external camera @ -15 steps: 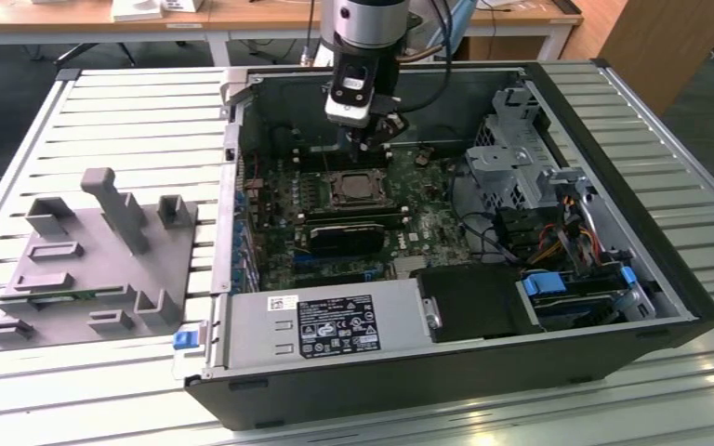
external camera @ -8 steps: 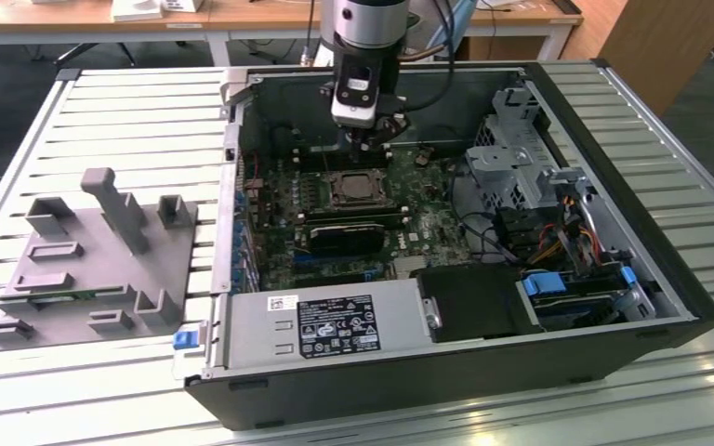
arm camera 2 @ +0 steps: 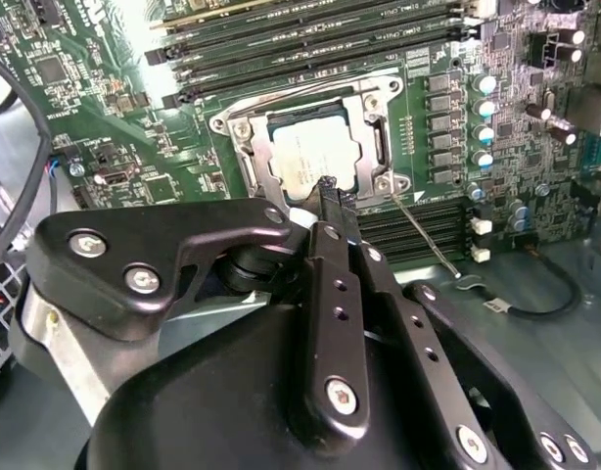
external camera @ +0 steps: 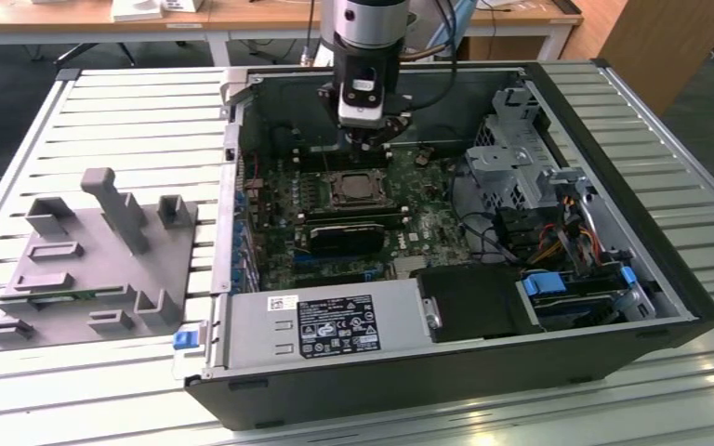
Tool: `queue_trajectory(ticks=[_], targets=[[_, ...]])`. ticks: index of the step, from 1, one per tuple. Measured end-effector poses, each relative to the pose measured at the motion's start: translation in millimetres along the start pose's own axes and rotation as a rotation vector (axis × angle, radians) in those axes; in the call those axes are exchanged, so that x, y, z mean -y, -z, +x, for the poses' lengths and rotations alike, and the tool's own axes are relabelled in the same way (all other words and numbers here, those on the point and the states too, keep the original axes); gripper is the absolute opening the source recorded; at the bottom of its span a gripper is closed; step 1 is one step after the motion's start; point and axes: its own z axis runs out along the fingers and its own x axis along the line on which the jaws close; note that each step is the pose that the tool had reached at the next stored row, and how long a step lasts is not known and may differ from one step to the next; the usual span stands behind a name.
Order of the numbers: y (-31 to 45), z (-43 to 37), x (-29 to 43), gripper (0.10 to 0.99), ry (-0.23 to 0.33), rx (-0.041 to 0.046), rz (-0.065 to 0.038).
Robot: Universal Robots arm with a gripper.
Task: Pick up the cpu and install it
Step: 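Install the first cpu locking lever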
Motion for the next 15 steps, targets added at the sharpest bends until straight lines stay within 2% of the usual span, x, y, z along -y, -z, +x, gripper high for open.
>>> queue_trajectory(ticks=[3,15], targets=[[0.0,0.0,0.0,0.106,0.031,-0.0002,0.0],[-0.4,0.0,0.0,0.106,0.249,-0.002,0.002]])
